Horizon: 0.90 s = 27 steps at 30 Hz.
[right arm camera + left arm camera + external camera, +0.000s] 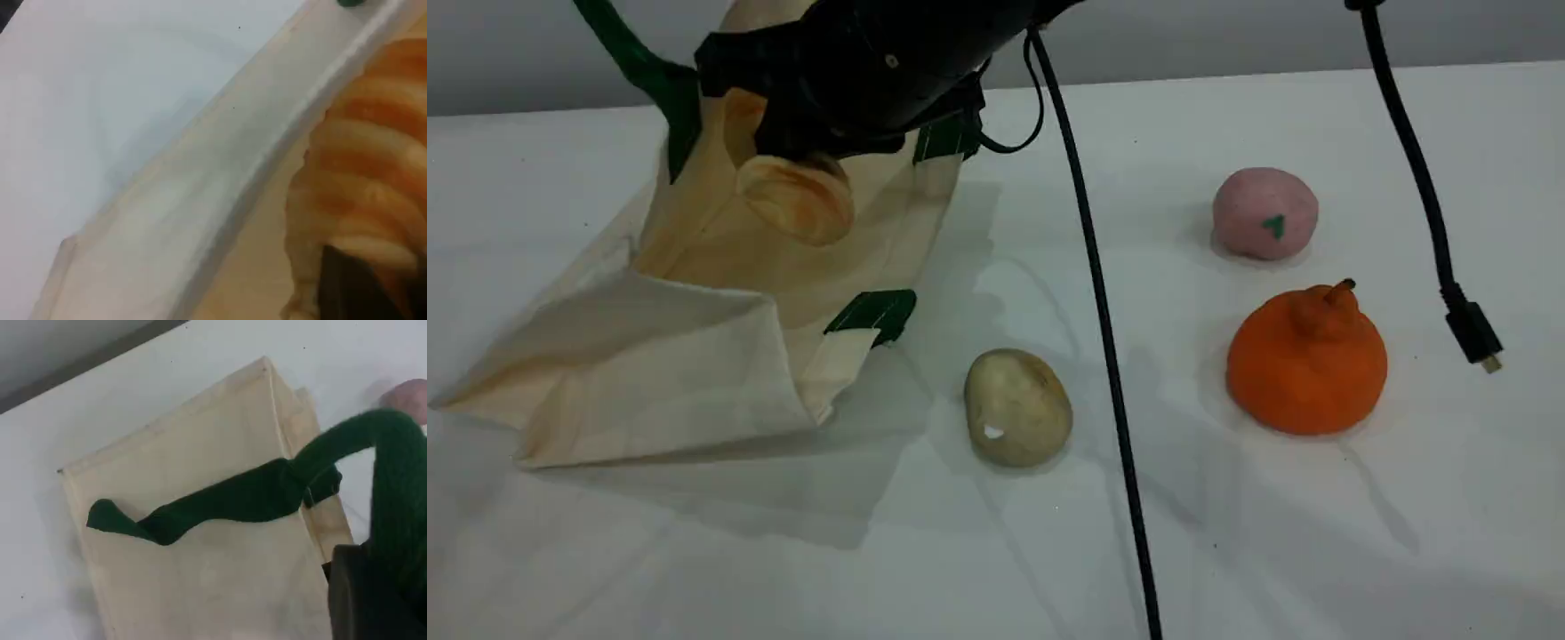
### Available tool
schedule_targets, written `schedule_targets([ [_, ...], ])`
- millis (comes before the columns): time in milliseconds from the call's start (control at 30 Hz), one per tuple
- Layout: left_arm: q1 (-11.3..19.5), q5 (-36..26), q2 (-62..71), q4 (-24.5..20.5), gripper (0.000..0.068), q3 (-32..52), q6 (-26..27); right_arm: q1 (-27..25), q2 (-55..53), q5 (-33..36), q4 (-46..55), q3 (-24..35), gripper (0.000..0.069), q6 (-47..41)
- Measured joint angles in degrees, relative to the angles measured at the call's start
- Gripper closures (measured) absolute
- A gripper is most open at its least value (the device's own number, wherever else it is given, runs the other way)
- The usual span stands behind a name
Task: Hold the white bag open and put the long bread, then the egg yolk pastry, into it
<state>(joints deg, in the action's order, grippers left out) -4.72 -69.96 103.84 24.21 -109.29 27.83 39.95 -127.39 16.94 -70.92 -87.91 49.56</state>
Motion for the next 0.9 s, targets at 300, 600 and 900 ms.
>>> schedule_targets([
  [300, 0.0, 0.0, 0.0, -0.04, 0.0608, 0.0, 0.0, 0.0, -0.59, 1.85, -5.96, 0.0, 0.0275, 0.0],
  [600, 0.0, 0.0, 0.0, -0.3, 0.0608, 0.0, 0.0, -3.06, 1.94, 7.18, -1.59, 0.05, 0.008, 0.41],
  [900, 0.0, 0.0, 0.0, -0.3, 0.0608, 0.0, 0.0, -12.23, 11.27, 20.81, 15.44, 0.05, 0.0106, -9.88],
])
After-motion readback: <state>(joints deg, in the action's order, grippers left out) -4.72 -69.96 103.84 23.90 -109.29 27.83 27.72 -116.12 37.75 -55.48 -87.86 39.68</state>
